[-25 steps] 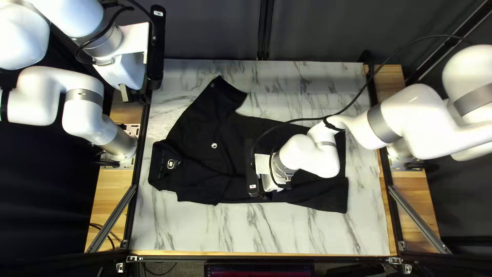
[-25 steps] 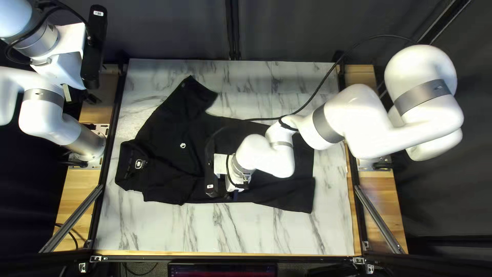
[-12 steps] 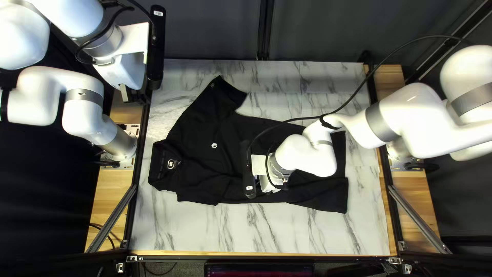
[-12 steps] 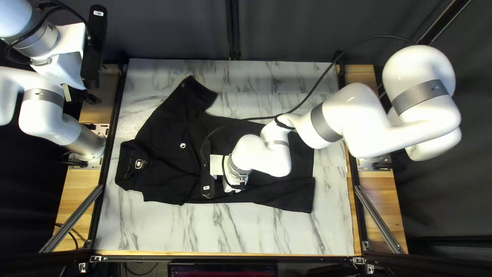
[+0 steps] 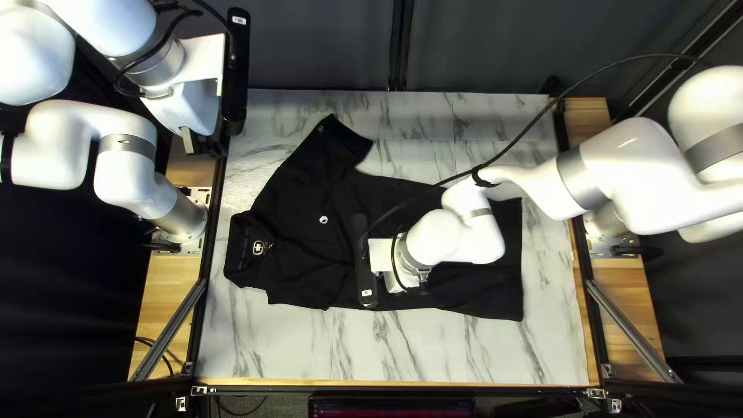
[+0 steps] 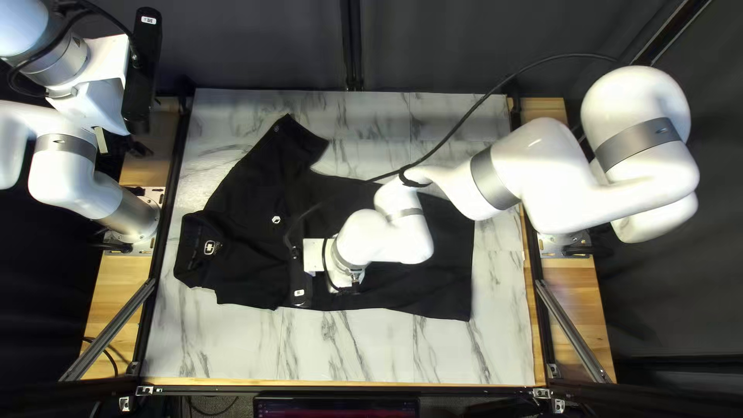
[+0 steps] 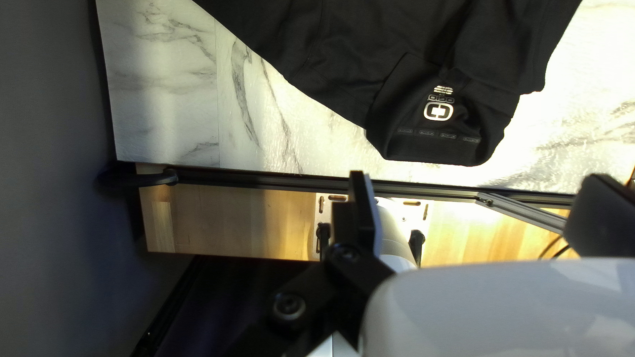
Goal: Fold t-shirt
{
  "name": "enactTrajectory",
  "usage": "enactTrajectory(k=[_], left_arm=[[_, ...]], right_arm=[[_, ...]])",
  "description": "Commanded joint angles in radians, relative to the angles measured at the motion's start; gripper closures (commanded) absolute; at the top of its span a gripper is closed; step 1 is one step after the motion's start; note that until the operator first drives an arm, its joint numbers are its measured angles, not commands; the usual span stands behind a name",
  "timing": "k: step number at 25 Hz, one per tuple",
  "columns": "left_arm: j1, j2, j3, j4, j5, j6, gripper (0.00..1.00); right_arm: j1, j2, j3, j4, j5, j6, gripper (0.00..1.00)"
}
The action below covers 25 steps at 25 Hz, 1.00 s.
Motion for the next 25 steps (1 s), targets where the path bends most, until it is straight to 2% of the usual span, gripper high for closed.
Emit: enactTrajectory(k=[1, 8, 14, 19, 25], left_arm=[[0.000, 0.000, 0.000, 0.000, 0.000, 0.000, 0.00], [0.000, 0.000, 0.000, 0.000, 0.000, 0.000, 0.00], [0.000, 0.000, 0.000, 0.000, 0.000, 0.000, 0.00], [0.000, 0.000, 0.000, 0.000, 0.000, 0.000, 0.00], [0.000, 0.000, 0.000, 0.000, 0.000, 0.000, 0.00]], right_arm=[[-0.016, -0.030, 0.040, -0.043, 0.012, 0.028, 1.00], [-0.048, -0.132, 0.134, -0.104, 0.040, 0.096, 1.00], [-0.055, -0.100, 0.062, -0.157, 0.081, 0.137, 1.00], [-0.067, -0.034, 0.005, -0.172, 0.059, 0.132, 1.00], [-0.055, -0.010, -0.031, -0.190, 0.055, 0.142, 1.00]])
